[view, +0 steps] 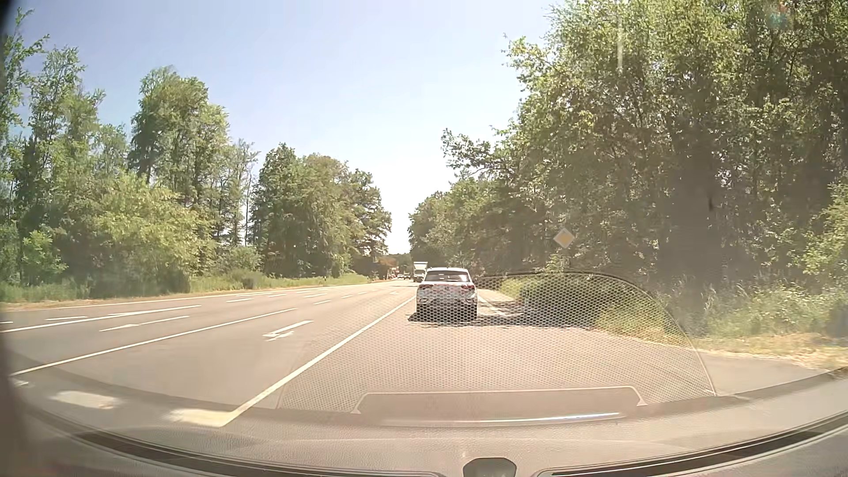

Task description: Follow the waypoints while adhering to traffic rules and regulations

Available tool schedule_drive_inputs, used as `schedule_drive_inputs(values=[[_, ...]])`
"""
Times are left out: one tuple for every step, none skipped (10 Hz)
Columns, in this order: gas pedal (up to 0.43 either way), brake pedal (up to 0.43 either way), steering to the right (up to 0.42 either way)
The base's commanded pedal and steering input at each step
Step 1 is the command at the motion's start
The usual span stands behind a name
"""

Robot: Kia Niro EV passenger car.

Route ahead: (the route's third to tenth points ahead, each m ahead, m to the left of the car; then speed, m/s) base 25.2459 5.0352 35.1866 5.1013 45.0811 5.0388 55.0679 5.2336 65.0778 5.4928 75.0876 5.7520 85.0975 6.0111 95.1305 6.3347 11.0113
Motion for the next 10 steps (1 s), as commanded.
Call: schedule_drive_inputs(values=[[0.138,0.03,-0.004],[0.138,0.03,-0.003],[0.138,0.03,-0.003],[0.138,0.03,-0.003],[0.138,0.03,-0.003],[0.138,0.03,-0.003],[0.138,0.03,-0.003],[0.138,0.03,-0.003],[0.138,0.03,-0.003],[0.138,0.03,-0.003]])
